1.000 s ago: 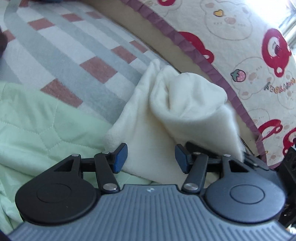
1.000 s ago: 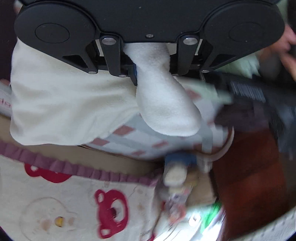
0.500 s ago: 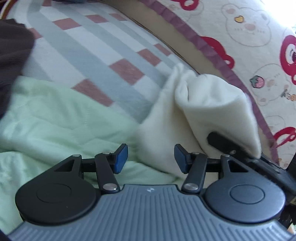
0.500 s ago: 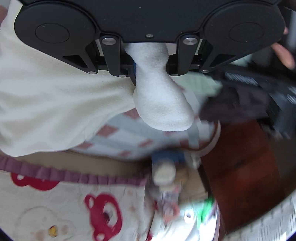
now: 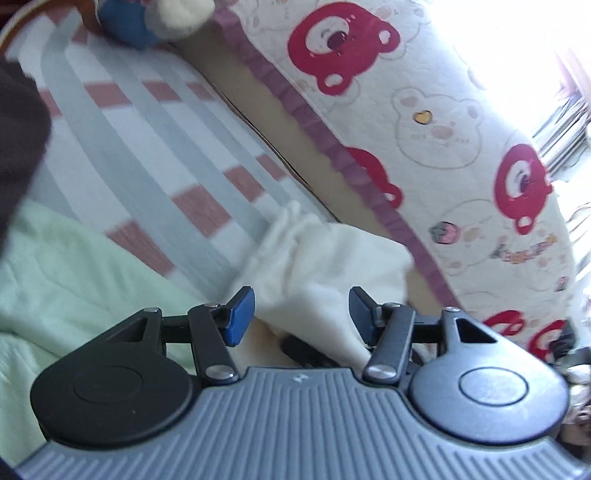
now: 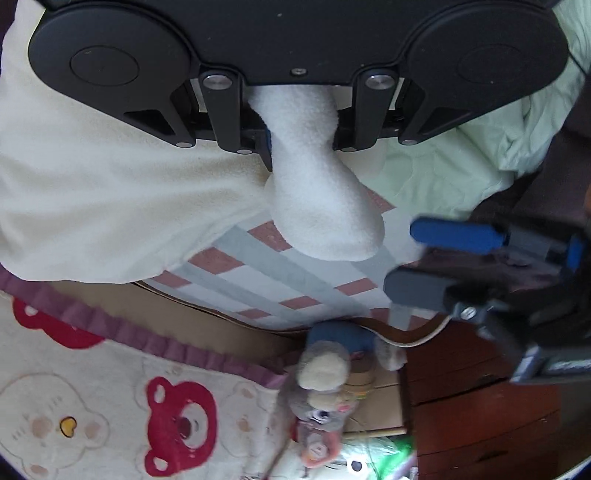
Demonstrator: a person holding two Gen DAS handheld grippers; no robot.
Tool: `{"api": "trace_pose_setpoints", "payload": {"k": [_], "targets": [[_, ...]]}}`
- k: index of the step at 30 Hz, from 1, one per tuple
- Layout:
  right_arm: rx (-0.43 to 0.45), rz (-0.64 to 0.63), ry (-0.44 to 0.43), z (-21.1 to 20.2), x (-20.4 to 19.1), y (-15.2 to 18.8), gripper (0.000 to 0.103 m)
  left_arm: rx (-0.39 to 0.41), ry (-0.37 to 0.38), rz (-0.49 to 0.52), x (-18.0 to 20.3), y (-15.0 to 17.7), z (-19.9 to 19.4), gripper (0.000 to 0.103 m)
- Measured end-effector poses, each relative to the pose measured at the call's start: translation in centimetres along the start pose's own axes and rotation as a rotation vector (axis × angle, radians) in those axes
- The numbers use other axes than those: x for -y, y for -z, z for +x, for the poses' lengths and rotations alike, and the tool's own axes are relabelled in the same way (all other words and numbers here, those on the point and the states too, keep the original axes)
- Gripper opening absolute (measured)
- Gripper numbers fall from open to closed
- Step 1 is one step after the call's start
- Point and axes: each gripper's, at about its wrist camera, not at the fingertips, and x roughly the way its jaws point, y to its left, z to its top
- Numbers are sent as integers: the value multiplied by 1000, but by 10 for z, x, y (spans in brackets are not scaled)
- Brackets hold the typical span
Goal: Fold clothes
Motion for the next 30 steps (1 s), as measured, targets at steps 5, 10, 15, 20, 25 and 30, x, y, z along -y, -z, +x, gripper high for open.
{"api": "trace_pose_setpoints", "payload": {"k": [5, 10, 15, 20, 25, 30], "targets": [[38, -55, -14, -14, -7, 7, 40, 11, 63, -39, 3, 12, 10, 59], [51, -24, -31, -27, -2, 9, 39, -52, 22, -52, -1, 24, 29, 60], [83, 1, -71, -73, 9, 19, 43, -73, 12, -71, -7, 27, 38, 61], [68, 74, 14, -127, 34, 37, 60, -83, 25, -68, -4, 28, 40, 62], [-47, 14, 159, -142, 40, 67, 64, -104, 47, -72, 1, 31, 41, 63], [-92, -80, 257, -128, 27, 73, 69, -165, 74, -119, 8, 46, 52, 65]]}}
